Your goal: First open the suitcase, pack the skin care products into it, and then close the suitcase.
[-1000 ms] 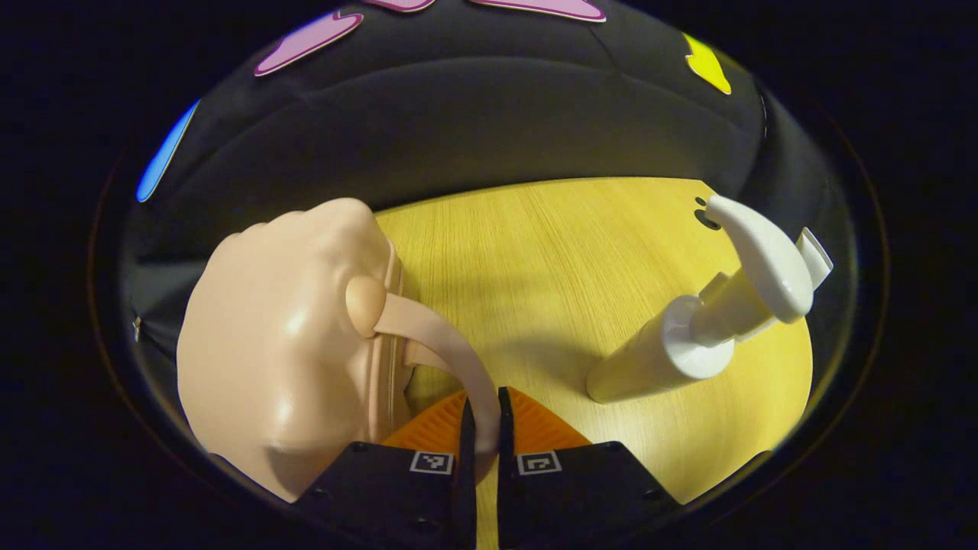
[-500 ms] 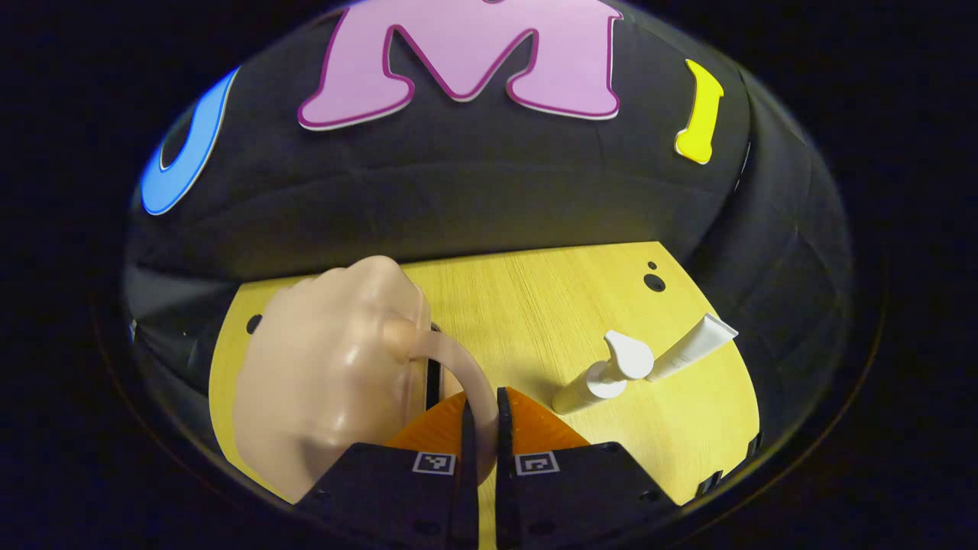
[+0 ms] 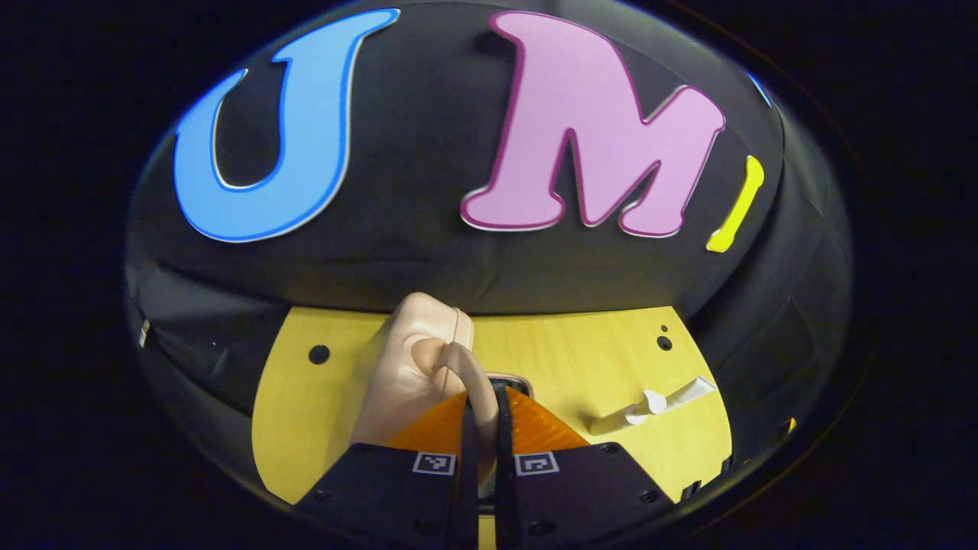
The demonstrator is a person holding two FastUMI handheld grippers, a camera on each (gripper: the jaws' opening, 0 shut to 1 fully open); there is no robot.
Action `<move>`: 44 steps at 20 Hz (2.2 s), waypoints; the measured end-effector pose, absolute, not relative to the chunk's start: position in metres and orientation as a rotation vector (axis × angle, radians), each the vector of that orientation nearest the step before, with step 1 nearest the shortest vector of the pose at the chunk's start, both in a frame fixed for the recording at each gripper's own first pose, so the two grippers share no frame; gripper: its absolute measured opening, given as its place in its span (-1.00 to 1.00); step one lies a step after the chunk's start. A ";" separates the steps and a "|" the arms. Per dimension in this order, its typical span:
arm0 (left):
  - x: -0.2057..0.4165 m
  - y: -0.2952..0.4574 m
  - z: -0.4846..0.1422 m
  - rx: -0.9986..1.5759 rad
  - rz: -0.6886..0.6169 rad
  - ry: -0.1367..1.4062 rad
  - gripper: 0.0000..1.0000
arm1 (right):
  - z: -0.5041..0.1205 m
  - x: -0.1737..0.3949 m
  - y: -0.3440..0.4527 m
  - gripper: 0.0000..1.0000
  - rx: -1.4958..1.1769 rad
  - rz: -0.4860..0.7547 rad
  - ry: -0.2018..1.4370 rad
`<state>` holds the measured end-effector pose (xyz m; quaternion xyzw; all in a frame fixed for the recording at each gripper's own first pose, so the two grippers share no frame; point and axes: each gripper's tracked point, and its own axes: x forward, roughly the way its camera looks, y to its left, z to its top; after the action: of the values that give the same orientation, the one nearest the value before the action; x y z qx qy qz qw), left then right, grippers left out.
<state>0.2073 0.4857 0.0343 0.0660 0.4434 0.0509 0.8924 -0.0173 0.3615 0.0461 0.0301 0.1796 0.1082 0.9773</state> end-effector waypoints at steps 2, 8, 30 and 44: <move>0.211 0.538 0.053 0.196 0.161 0.913 -0.72 | 0.049 -0.019 0.371 0.92 0.064 0.212 0.372; 0.199 0.709 0.067 0.409 0.340 0.944 -0.74 | 0.056 -0.025 0.403 0.94 0.040 0.212 0.387; 0.152 0.898 -0.076 0.386 0.551 0.981 -0.37 | -0.008 -0.061 0.422 0.90 0.036 0.122 0.500; 0.199 0.486 0.095 0.275 0.258 0.196 0.96 | -0.057 0.038 0.305 0.94 0.013 -0.018 0.322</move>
<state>0.1995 0.4856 0.0946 0.1367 0.0974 0.1280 0.9775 0.0379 0.3049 -0.0565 0.0066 0.1602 -0.0087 0.9870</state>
